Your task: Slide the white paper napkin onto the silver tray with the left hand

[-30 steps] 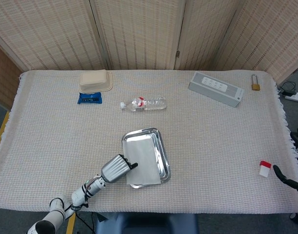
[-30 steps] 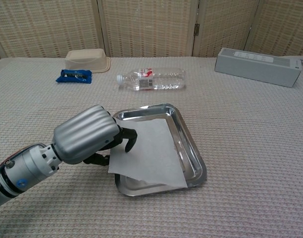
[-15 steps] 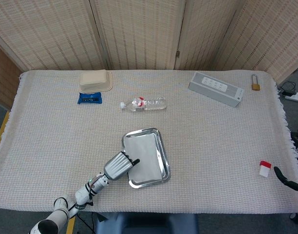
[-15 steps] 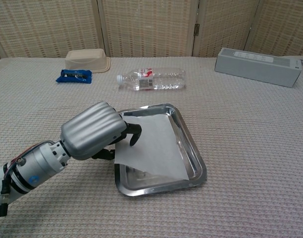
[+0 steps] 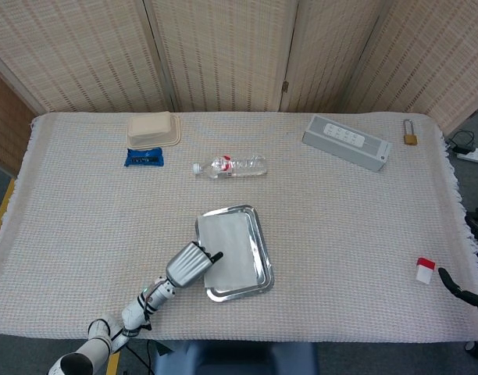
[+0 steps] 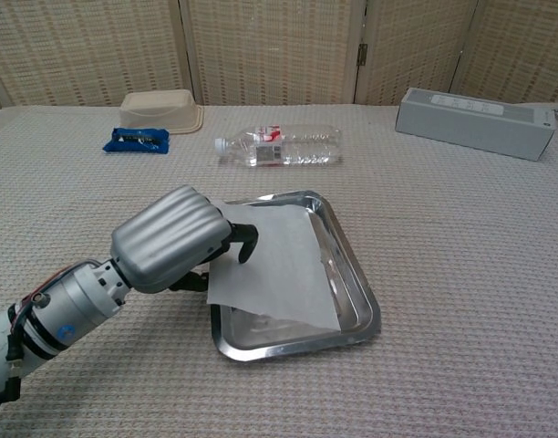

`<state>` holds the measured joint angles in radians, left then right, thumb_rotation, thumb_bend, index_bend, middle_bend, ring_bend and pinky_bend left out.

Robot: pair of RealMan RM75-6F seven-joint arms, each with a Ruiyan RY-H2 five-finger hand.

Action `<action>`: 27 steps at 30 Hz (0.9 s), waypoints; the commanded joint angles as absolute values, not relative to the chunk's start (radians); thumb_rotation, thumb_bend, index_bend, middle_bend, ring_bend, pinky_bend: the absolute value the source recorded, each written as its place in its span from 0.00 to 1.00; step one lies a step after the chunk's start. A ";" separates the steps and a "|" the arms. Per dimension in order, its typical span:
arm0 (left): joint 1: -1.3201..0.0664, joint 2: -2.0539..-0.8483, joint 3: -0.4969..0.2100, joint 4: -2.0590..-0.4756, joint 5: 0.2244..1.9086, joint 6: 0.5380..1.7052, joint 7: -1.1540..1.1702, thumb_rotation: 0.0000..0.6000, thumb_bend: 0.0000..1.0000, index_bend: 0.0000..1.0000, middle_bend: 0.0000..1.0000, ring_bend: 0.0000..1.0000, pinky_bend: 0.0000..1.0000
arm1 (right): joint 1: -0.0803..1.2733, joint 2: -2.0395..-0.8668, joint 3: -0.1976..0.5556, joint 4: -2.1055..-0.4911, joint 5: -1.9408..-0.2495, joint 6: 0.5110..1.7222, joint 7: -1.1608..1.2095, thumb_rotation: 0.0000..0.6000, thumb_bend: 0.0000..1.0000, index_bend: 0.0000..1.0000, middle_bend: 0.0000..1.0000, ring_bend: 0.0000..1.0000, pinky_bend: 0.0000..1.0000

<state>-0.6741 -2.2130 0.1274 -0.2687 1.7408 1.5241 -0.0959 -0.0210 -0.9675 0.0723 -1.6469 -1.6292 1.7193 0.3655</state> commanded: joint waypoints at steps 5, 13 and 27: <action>-0.672 -2.202 0.119 -0.311 1.734 1.516 -0.063 1.00 0.28 0.24 1.00 0.98 1.00 | -0.021 -0.968 0.068 -1.648 -1.638 1.718 0.362 1.00 0.35 0.00 0.00 0.00 0.00; -0.667 -2.141 0.116 -0.418 1.739 1.533 0.021 1.00 0.15 0.18 1.00 0.99 1.00 | -0.017 -0.974 0.068 -1.650 -1.638 1.710 0.346 1.00 0.35 0.00 0.00 0.00 0.00; -0.656 -1.860 0.120 -0.926 1.776 1.501 0.429 1.00 0.14 0.17 1.00 0.99 1.00 | -0.016 -0.985 0.062 -1.661 -1.654 1.710 0.309 1.00 0.35 0.00 0.00 0.00 0.00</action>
